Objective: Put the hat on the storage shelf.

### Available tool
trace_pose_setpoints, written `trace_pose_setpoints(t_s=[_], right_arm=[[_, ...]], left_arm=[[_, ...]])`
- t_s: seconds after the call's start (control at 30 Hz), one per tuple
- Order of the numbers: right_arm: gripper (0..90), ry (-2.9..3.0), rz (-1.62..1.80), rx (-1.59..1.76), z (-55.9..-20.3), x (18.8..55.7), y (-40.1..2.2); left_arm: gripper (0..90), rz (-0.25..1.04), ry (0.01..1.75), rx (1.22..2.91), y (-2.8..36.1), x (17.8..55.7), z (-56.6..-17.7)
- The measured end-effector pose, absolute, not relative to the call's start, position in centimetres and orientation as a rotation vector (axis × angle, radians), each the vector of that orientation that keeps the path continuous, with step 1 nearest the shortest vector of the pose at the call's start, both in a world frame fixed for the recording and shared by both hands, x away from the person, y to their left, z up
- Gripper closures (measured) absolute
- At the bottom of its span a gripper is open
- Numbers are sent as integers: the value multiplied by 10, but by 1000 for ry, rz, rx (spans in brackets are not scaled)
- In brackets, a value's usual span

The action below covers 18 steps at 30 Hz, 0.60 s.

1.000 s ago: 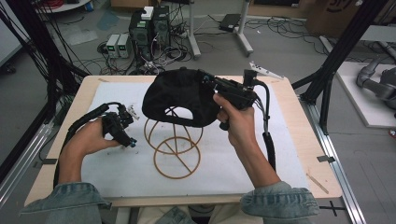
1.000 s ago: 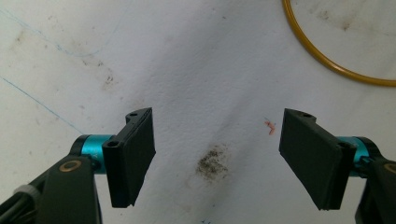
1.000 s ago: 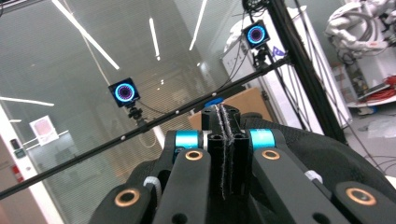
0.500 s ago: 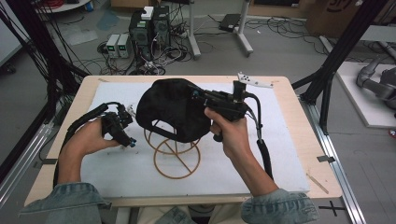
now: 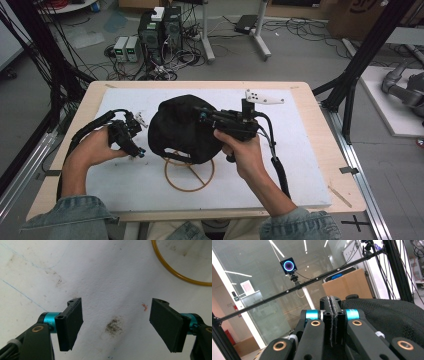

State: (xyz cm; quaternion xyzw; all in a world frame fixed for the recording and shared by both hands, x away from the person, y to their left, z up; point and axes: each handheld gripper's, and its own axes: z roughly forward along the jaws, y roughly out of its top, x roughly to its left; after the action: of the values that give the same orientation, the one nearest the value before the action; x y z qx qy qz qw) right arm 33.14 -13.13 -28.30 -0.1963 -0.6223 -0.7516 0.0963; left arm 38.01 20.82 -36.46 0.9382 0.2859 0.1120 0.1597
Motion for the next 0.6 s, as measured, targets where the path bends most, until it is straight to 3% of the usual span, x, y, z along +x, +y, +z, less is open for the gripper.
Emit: trace_pose_setpoints(t_s=[0.6], right_arm=[[897, -1911, -2196, -582, -292, 324, -135]], left_arm=[[270, 319, 819, 2683, 210, 380, -365]])
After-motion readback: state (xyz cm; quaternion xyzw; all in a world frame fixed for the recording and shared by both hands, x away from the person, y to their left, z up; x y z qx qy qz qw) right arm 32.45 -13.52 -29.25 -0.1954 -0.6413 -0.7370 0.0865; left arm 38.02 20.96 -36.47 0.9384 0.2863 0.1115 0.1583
